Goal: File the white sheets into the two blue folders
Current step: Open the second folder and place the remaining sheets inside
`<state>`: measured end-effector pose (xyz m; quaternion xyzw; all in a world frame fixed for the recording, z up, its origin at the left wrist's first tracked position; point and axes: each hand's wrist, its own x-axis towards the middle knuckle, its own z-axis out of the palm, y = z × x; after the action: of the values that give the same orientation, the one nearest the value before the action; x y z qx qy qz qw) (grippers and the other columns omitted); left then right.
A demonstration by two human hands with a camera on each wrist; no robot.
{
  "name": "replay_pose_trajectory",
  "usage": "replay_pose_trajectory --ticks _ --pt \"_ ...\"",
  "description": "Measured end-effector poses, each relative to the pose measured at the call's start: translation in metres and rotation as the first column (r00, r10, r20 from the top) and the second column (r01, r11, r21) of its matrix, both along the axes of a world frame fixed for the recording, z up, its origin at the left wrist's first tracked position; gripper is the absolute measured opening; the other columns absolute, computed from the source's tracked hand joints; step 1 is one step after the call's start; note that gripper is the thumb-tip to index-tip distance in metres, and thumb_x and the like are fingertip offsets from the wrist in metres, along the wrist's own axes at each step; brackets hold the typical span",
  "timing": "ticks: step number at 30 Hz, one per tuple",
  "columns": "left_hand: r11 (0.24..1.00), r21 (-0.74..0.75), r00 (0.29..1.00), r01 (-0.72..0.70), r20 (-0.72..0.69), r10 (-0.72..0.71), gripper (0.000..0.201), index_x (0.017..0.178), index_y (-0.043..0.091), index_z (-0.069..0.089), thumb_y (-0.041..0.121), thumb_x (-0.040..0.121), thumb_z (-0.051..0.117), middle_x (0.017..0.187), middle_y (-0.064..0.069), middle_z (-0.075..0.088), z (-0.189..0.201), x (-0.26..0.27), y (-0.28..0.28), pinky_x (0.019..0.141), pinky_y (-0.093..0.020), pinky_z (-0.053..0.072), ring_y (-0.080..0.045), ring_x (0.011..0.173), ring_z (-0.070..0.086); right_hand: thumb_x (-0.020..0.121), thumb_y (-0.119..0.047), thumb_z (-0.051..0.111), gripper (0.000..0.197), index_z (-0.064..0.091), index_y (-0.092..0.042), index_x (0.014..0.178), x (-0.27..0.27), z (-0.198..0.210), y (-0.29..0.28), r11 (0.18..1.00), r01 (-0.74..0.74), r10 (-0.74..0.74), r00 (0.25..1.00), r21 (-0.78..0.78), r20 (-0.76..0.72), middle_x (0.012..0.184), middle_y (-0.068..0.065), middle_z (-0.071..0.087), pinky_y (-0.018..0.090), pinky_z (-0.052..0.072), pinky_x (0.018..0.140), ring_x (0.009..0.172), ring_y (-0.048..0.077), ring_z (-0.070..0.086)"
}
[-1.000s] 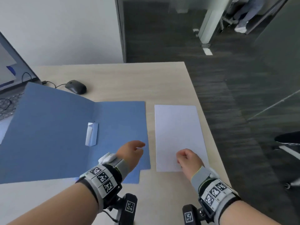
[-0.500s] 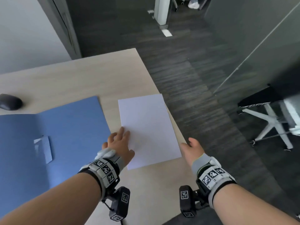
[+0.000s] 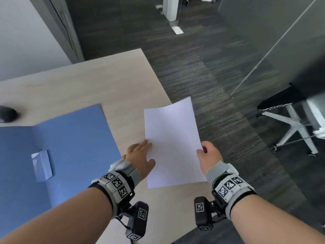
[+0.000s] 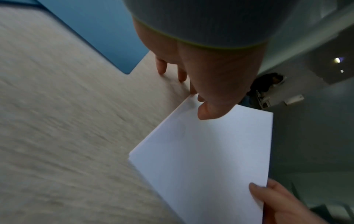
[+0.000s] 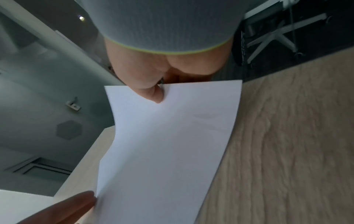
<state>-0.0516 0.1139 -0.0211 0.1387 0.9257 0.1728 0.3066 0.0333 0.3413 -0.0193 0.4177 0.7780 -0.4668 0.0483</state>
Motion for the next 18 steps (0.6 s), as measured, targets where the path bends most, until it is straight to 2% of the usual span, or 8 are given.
replay_pose_trajectory --ticks 3,5,7,9,10,12,15,18 --pt "0.953 0.195 0.973 -0.233 0.053 0.227 0.071 0.15 0.025 0.03 0.024 0.086 0.06 0.155 0.002 0.037 0.007 -0.009 -0.004 0.111 -0.043 0.034 -0.026 0.14 0.034 0.089 -0.013 0.047 0.022 0.063 -0.026 0.097 -0.005 0.004 -0.003 0.997 -0.051 0.046 0.995 -0.059 -0.084 0.087 0.003 0.073 0.043 0.054 0.07 0.068 0.027 0.061" --pt "0.861 0.286 0.906 -0.421 0.165 0.389 0.076 0.151 0.021 0.027 0.015 0.084 0.063 0.15 -0.003 0.042 0.012 -0.016 -0.006 0.102 -0.04 0.04 -0.029 0.133 0.044 0.089 -0.008 0.049 0.023 0.064 -0.027 0.091 -0.006 0.009 -0.005 0.99 -0.059 0.04 0.988 -0.124 -0.148 0.088 0.008 0.074 0.045 0.054 0.074 0.071 0.024 0.062" --pt "0.734 0.342 0.808 -0.586 0.319 0.496 0.077 0.149 0.025 0.031 0.01 0.081 0.063 0.14 -0.002 0.052 0.017 -0.022 -0.015 0.089 -0.037 0.046 -0.029 0.118 0.056 0.089 -0.004 0.051 0.028 0.066 -0.027 0.088 -0.009 0.017 -0.011 0.977 -0.063 0.021 0.978 -0.201 -0.206 0.091 0.017 0.074 0.042 0.051 0.075 0.076 0.027 0.062" --pt "0.654 0.352 0.737 -0.67 0.424 0.527 0.069 0.133 0.025 0.051 0.013 0.066 0.063 0.121 -0.007 0.066 0.02 -0.03 -0.022 0.086 -0.046 0.054 -0.035 0.102 0.063 0.09 0.001 0.052 0.032 0.068 -0.027 0.088 -0.011 0.022 -0.015 0.962 -0.068 -0.001 0.967 -0.263 -0.254 0.087 0.009 0.077 0.042 0.053 0.079 0.082 0.031 0.066" --pt "0.583 0.386 0.695 -0.714 0.49 0.527 0.061 0.121 0.022 0.059 0.013 0.061 0.062 0.115 -0.012 0.069 0.022 -0.033 -0.027 0.09 -0.052 0.055 -0.037 0.1 0.065 0.091 0.003 0.052 0.034 0.069 -0.026 0.089 -0.012 0.027 -0.017 0.954 -0.079 -0.006 0.96 -0.291 -0.282 0.085 0.003 0.077 0.041 0.054 0.08 0.084 0.028 0.068" --pt "0.417 0.487 0.641 -0.767 0.594 0.486 0.042 0.102 0.02 0.07 0.009 0.062 0.063 0.109 -0.014 0.073 0.03 -0.036 -0.034 0.095 -0.055 0.052 -0.038 0.101 0.067 0.091 0.009 0.05 0.036 0.067 -0.022 0.092 -0.014 0.036 -0.022 0.933 -0.111 -0.005 0.947 -0.342 -0.321 0.082 -0.004 0.076 0.033 0.057 0.074 0.08 0.019 0.07" --pt "0.349 0.618 0.706 -0.704 0.555 0.44 0.027 0.092 0.023 0.077 0.012 0.07 0.065 0.102 -0.007 0.077 0.047 -0.034 -0.042 0.092 -0.046 0.053 -0.033 0.101 0.069 0.085 0.018 0.047 0.036 0.065 -0.011 0.093 -0.016 0.046 -0.025 0.913 -0.157 0.029 0.946 -0.377 -0.323 0.077 -0.003 0.072 0.018 0.053 0.059 0.068 0.006 0.068" --pt "0.364 0.694 0.774 -0.621 0.471 0.422 0.025 0.098 0.022 0.074 0.013 0.077 0.065 0.097 0.004 0.079 0.057 -0.026 -0.048 0.082 -0.03 0.056 -0.016 0.092 0.073 0.077 0.008 0.054 0.022 0.065 -0.007 0.089 -0.015 0.053 -0.031 0.916 -0.21 0.103 0.947 -0.342 -0.305 0.076 0.002 0.066 0.021 0.05 0.063 0.07 0.009 0.063"
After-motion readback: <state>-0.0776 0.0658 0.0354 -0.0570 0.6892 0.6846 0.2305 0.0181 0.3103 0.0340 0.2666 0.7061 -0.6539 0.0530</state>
